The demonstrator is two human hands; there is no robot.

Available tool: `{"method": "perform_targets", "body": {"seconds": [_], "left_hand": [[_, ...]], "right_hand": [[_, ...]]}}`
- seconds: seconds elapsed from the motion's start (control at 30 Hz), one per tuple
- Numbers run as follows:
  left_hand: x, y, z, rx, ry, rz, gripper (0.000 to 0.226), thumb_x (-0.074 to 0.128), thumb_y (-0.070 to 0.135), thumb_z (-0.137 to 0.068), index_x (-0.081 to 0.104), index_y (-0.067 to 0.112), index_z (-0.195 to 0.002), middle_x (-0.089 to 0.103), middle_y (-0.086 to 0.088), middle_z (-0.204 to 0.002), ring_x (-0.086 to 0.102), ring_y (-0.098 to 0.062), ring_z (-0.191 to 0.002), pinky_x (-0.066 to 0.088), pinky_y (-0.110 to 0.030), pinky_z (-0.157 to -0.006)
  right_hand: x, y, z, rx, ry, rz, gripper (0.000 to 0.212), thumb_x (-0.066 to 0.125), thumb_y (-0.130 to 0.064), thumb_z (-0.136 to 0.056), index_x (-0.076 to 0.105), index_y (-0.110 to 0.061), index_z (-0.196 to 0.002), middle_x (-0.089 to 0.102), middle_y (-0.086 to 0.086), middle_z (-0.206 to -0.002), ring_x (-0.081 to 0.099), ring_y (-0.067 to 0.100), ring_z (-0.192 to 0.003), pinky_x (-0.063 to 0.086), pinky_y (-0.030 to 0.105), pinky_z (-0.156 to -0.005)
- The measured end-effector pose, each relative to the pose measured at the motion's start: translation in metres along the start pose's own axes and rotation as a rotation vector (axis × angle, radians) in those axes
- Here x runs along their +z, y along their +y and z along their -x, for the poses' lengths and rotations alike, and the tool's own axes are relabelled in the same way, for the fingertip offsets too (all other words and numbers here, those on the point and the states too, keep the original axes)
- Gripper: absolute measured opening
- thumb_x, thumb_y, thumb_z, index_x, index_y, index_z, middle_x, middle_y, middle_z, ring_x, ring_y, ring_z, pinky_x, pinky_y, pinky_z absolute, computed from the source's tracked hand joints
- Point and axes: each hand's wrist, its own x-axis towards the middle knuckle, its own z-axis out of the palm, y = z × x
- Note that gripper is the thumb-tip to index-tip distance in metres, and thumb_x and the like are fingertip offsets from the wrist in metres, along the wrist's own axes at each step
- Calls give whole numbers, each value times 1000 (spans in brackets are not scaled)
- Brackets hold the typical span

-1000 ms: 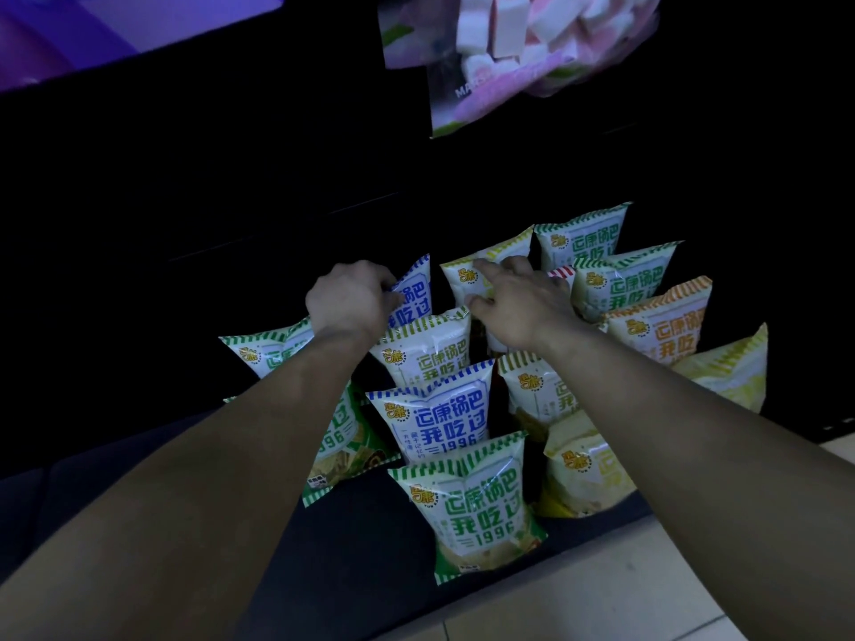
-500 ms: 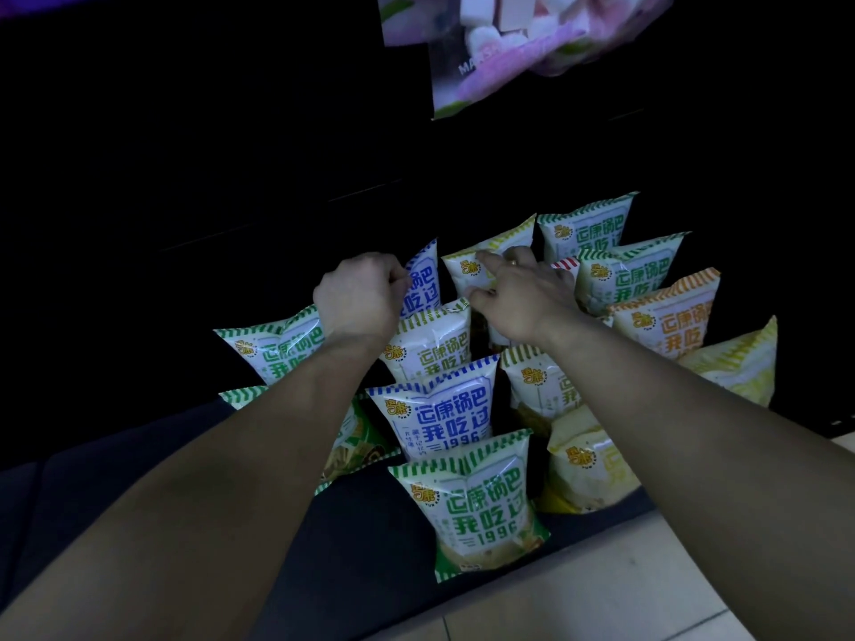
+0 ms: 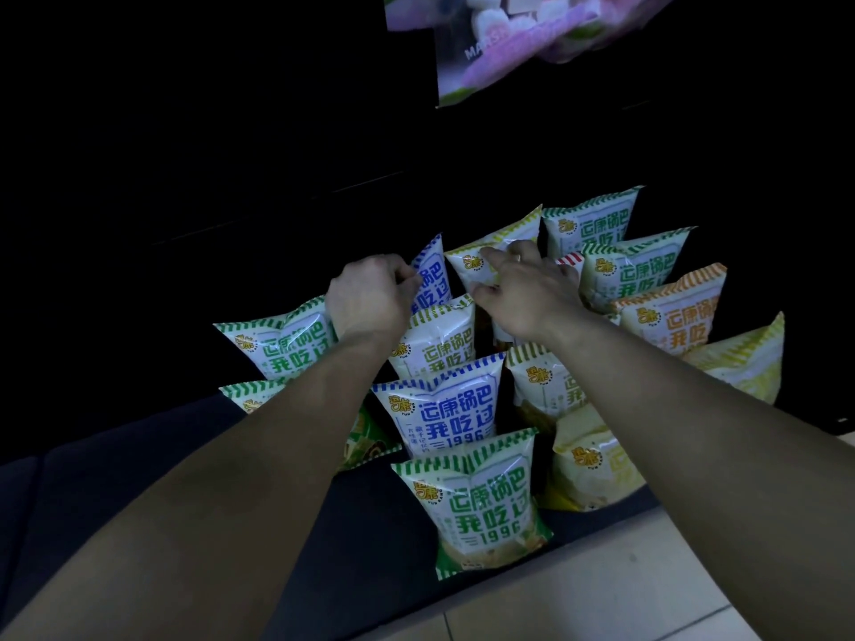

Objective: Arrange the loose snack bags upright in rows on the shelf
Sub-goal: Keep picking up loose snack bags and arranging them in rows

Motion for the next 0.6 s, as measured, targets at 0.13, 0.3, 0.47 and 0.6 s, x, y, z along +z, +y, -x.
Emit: {"method": "perform_targets", "body": {"seconds": [0.13, 0.3, 0.47, 0.6], "left_hand": [[0, 5, -5, 0, -58, -5, 16, 68, 46, -89, 71, 30, -86, 65, 9, -75, 61, -14, -68, 44, -26, -57], [-3, -1, -8, -22, -176, 58, 21, 67, 51, -87, 72, 35, -100, 73, 8, -89, 64, -9, -69, 50, -25, -61], [-26, -12, 3, 96, -245, 97, 48, 61, 50, -92, 57, 33, -136, 63, 3, -131, 57, -17, -117, 48, -28, -89], [-67, -41, 22, 123, -229, 42, 50, 59, 48, -93, 53, 30, -140, 55, 2, -141, 44, -18, -131, 40, -29, -98]], "right_hand": [[1, 0, 0, 8, -6, 7, 65, 37, -57, -100, 22, -31, -157, 17, 5, -163, 31, 36, -142, 20, 49, -113], [-1, -1, 2, 13, -16, -3, 67, 38, -58, -100, 21, -29, -158, 17, 6, -164, 31, 35, -143, 19, 49, -113], [-9, -9, 8, 30, -24, -18, 69, 38, -58, -100, 20, -25, -158, 20, 8, -163, 24, 35, -145, 19, 49, -115], [-19, -26, 18, -21, 1, -13, 71, 43, -55, -100, 19, -22, -158, 24, 8, -161, 25, 35, -145, 23, 49, -113]]}}
